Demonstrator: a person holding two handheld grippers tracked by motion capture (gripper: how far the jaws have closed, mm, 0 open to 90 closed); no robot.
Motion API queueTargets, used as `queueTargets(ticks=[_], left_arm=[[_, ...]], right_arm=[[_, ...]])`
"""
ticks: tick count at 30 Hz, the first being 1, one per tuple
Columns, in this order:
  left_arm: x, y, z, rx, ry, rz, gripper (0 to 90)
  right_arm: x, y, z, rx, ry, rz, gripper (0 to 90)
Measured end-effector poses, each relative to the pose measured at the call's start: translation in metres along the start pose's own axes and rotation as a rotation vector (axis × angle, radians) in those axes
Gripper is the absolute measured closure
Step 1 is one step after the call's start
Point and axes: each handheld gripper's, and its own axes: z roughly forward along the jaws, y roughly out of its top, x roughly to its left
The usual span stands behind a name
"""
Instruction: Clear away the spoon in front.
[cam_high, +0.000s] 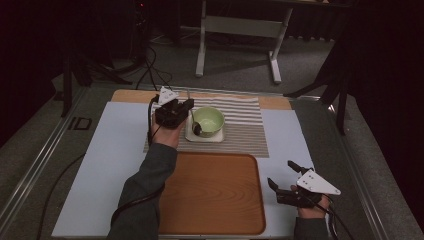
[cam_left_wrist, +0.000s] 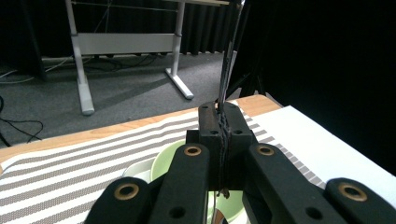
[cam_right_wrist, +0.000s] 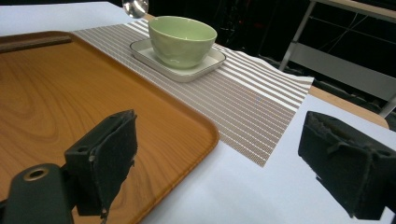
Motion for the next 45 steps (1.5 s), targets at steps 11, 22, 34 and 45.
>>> queueTargets(ticks=[11,22,34,45], left_arm=[[-0.009,-0.004,-0.032,0.024,-0.045,0.013,89.9],[-0.011,-0.019,-0.047,0.039,-0.035,-0.021,89.8],[-0.017,-0.041,-0.066,0.067,-0.002,-0.045,89.8],[-0.016,-0.066,-0.080,0.136,0.013,-0.085,89.8]], right_arm=[[0.001,0.000,0.000,0.000,0.001,-0.003,11.2],[0.001,0.000,0.000,0.000,0.000,-0.003,11.2],[0.001,0.001,-0.001,-0.003,0.000,-0.001,11.2],[0.002,0.001,0.000,-0.003,0.000,-0.004,11.2]])
